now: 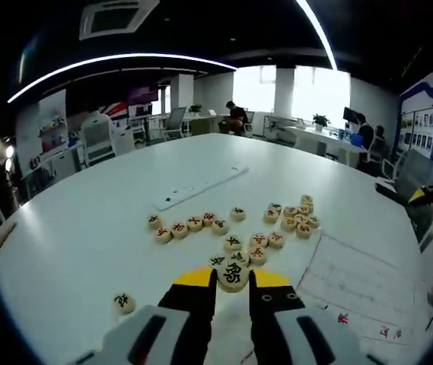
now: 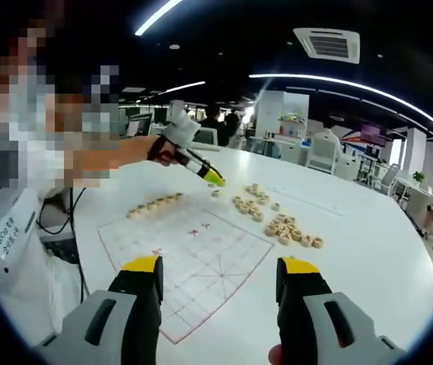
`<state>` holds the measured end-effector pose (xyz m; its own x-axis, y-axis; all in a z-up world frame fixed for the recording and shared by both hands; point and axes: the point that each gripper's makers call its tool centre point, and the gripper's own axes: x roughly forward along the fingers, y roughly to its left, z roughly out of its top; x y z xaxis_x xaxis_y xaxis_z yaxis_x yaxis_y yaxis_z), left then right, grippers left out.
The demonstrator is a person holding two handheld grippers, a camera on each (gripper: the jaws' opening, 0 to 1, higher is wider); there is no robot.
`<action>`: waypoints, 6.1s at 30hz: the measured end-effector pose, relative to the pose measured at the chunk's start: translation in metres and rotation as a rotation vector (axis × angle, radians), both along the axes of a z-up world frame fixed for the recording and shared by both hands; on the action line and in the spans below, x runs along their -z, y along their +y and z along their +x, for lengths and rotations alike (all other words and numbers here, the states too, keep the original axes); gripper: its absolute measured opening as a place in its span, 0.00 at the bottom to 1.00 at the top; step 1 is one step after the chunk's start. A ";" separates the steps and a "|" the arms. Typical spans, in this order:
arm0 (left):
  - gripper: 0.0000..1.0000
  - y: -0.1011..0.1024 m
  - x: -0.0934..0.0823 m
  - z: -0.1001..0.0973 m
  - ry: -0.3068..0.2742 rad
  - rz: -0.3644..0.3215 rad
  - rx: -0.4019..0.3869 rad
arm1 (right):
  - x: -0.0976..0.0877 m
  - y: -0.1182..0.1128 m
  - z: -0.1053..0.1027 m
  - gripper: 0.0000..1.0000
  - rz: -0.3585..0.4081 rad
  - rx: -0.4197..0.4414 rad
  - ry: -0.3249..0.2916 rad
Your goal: Pick up the chess pieces one by one and place each piece onto its starting position on the chessboard, setting the pieces on their correct points until all the chess pieces are arranged in the starting layout
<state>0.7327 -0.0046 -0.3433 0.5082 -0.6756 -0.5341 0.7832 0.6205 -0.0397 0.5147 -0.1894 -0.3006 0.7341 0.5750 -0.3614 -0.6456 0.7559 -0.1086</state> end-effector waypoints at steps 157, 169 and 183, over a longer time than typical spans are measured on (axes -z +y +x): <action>0.35 -0.019 0.016 0.024 -0.059 0.071 0.083 | 0.013 0.014 -0.017 0.68 -0.042 -0.134 0.026; 0.34 -0.041 0.020 0.039 -0.058 0.088 0.089 | 0.015 0.013 -0.016 0.68 -0.044 -0.129 0.029; 0.32 -0.079 0.042 0.085 0.013 0.056 -0.010 | 0.019 0.009 -0.011 0.67 -0.038 -0.113 0.040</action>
<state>0.8176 -0.0834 -0.3851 0.5073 -0.6393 -0.5779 0.7766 0.6299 -0.0151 0.5036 -0.1804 -0.3192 0.6502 0.6382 -0.4123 -0.7306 0.6742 -0.1086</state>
